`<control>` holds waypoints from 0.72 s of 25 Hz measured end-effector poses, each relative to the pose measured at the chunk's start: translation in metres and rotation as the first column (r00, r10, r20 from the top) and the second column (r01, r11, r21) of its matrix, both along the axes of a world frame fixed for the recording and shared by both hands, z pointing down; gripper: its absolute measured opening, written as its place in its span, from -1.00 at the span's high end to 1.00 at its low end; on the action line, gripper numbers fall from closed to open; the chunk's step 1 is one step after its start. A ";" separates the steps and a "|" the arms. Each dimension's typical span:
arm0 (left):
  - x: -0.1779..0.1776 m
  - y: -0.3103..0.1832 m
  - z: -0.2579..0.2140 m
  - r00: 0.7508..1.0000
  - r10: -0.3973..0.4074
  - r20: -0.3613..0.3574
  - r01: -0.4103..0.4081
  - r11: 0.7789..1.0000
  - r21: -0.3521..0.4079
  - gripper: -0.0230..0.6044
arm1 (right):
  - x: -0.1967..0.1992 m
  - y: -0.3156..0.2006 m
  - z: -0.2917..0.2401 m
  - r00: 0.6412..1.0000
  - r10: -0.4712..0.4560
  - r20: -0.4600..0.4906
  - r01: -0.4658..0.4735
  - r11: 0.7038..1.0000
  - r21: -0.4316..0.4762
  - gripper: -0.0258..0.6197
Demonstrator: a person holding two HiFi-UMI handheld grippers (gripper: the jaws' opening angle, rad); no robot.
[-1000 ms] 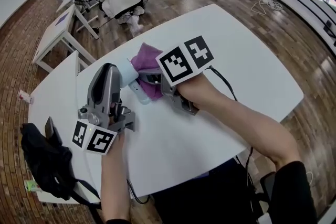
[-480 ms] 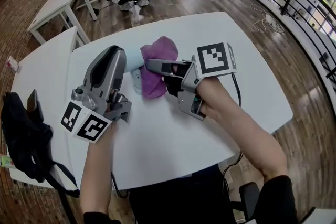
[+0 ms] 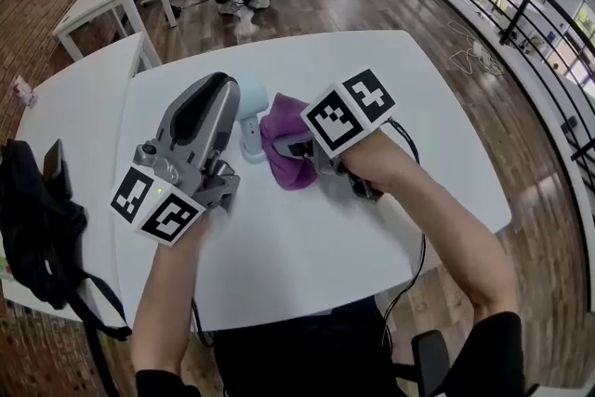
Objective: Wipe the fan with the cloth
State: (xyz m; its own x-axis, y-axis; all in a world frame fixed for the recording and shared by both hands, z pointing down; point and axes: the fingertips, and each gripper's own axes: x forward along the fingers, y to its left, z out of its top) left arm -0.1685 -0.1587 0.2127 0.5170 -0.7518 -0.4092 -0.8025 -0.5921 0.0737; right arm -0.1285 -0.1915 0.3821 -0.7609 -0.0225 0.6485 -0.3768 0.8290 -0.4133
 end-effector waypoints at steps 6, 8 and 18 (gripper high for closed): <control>-0.003 -0.001 0.001 1.000 0.004 0.003 -0.004 1.000 0.000 0.73 | -0.012 -0.045 -0.062 0.946 0.145 0.290 -0.162 0.986 0.033 0.71; -0.004 0.000 0.002 1.000 -0.003 -0.003 0.003 1.000 -0.001 0.73 | -0.026 -0.046 -0.046 0.958 0.139 0.252 -0.143 0.990 -0.004 0.71; -0.002 0.004 0.004 1.000 -0.001 0.020 0.002 1.000 -0.007 0.73 | -0.005 0.003 0.006 0.997 -0.071 -0.036 0.072 0.997 0.021 0.71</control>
State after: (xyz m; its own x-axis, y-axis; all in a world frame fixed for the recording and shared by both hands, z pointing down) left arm -0.1703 -0.1547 0.2168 0.5238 -0.7555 -0.3935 -0.8047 -0.5904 0.0622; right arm -0.1339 -0.1881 0.3881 -0.7376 0.0166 0.6750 -0.3302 0.8631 -0.3821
